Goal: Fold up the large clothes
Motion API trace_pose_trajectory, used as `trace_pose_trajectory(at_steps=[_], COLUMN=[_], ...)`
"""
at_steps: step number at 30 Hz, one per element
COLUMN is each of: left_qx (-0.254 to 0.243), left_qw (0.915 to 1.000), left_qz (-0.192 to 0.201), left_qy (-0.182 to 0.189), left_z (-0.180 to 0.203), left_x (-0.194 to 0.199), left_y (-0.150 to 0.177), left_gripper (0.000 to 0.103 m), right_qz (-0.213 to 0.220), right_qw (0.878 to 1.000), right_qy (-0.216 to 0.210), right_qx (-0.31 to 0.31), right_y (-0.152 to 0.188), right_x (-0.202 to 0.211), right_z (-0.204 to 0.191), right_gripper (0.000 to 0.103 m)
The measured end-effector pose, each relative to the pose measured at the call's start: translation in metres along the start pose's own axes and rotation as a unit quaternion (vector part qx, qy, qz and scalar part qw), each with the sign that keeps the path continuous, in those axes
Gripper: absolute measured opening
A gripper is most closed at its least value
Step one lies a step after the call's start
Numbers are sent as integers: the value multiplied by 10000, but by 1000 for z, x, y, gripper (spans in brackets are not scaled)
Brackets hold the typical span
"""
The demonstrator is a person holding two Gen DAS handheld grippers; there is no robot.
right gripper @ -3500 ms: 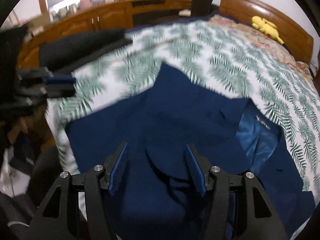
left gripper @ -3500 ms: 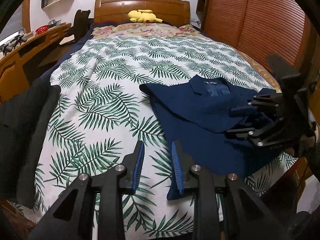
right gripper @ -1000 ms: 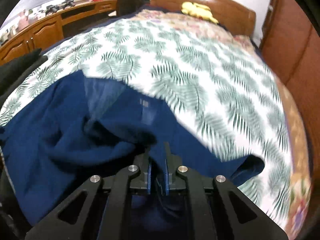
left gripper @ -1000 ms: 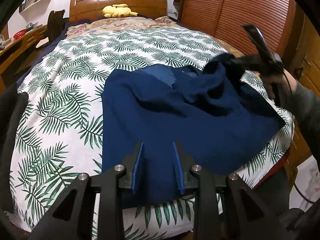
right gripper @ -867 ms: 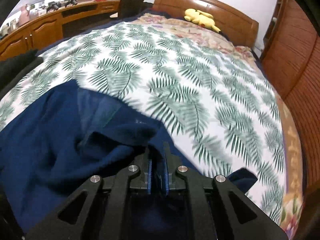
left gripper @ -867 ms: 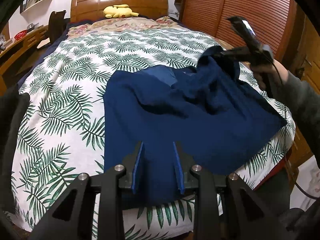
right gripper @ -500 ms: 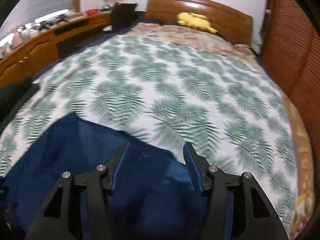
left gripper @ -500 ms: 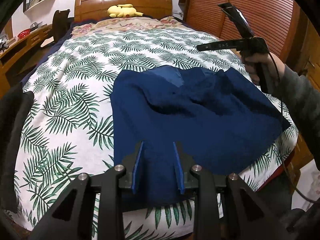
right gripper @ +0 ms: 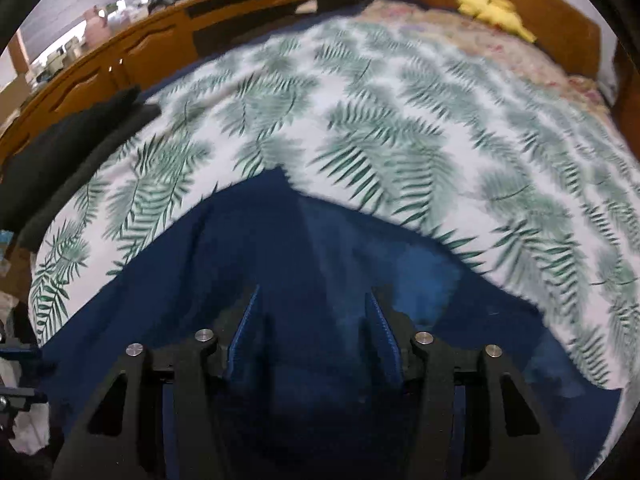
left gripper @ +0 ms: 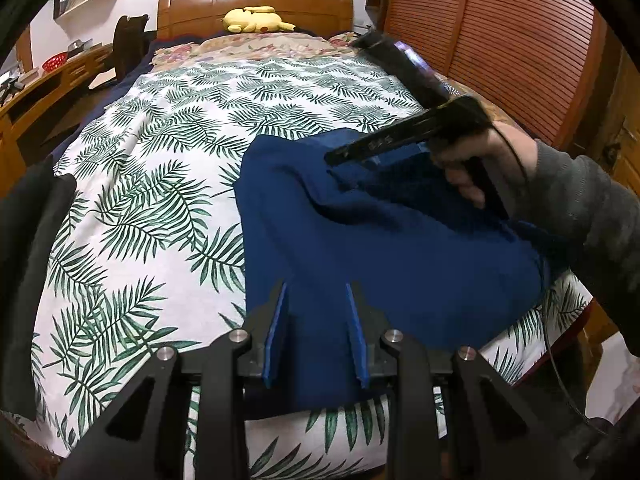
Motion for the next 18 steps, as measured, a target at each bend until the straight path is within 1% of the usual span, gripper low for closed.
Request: trace_pose_trajectory(at_steps=[1, 4, 5, 6, 7, 8, 9, 12, 15, 18], left_qx=[6, 35, 47, 60, 73, 86, 93, 105, 119, 114], left_qw=[10000, 10000, 10000, 10000, 10000, 9999, 9999, 9999, 9999, 9998], left_qz=[-1, 6, 4, -1, -5, -12, -20, -20, 17, 30], left_qy=[-5, -18, -24, -34, -43, -51, -62, -92, -115, -130], left_z=[-1, -4, -5, -7, -8, -9, -11, -14, -16, -15], left_x=[0, 1, 2, 2, 2, 2, 2, 3, 5, 8], left_y=[1, 3, 4, 5, 5, 6, 7, 6, 5, 4], left_gripper=[27, 27, 27, 27, 27, 27, 27, 27, 27, 27], right_qz=[-107, -364, -393, -424, -453, -459, -348, 11, 437, 830], right_qw=[9999, 9993, 9992, 9990, 9987, 9983, 9981, 9971, 9952, 9915], right_qy=[1, -13, -34, -65, -140, -192, -130, -83, 79, 65], right_qx=[-7, -2, 33, 90, 181, 299, 488, 755, 873, 1002], right_y=[1, 1, 1, 1, 1, 0, -3, -17, -47, -76], right_x=[-6, -24, -26, -27, -28, -28, -24, -11, 4, 16], right_z=[0, -6, -8, -10, -14, -18, -24, -37, -46, -61], right_gripper=[50, 41, 30, 11, 5, 3, 2, 2, 1, 1])
Point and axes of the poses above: each gripper's, at about its wrist camera, not at the fingertips, and x roughly against the way its jaws point, z to its right, y to its underside, the point moved 5 cm from there along -x, roughly the way its jaws point, and after that the axes turned 6 degrees about -x, right-handed, at the moved point
